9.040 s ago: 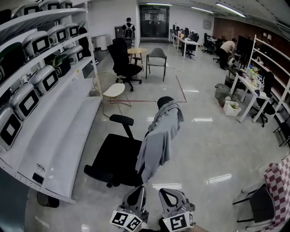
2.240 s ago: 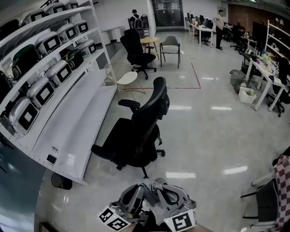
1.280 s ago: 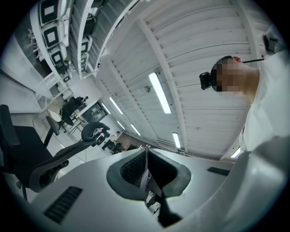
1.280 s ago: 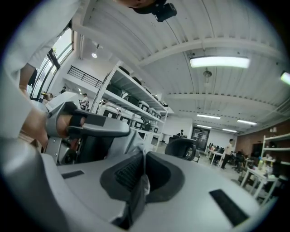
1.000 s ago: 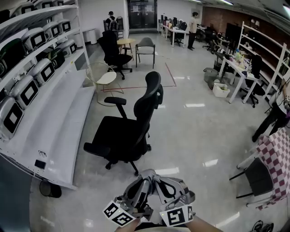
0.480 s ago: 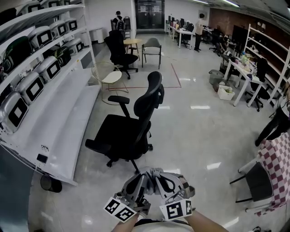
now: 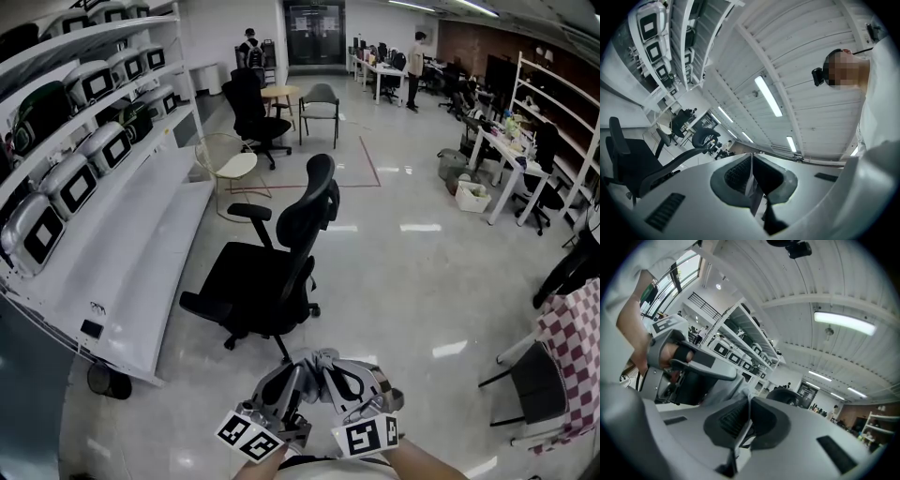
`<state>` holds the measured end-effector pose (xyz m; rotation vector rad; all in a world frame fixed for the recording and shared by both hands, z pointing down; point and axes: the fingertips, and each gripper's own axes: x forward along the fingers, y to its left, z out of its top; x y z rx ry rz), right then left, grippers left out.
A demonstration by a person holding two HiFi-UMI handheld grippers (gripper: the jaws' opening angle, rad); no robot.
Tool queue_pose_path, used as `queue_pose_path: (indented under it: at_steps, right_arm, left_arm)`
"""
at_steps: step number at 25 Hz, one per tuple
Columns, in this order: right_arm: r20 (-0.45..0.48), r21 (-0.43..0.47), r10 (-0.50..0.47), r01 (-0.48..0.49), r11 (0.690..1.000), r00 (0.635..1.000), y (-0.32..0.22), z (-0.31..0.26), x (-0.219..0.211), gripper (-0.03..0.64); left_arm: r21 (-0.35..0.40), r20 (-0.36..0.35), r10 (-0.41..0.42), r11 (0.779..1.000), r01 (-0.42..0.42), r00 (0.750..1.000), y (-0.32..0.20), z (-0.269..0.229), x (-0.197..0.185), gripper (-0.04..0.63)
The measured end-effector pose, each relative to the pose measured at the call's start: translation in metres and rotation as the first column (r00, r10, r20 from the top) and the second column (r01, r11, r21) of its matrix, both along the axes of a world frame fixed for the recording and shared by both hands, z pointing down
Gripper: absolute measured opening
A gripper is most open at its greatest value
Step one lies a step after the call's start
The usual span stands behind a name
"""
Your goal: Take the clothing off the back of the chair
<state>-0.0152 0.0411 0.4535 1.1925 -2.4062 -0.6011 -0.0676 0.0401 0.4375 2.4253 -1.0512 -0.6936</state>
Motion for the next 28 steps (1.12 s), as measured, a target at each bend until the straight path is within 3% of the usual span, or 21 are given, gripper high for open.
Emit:
queue_pose_path:
  at_steps: [28]
  right_arm:
    - [0.021, -0.051, -0.028, 0.029, 0.998, 0.999, 0.03, 0.008, -0.017, 0.02]
  left_arm:
    - [-0.023, 0.014, -0.014, 1.0, 0.014, 1.0, 0.03, 0.004, -0.012, 0.018]
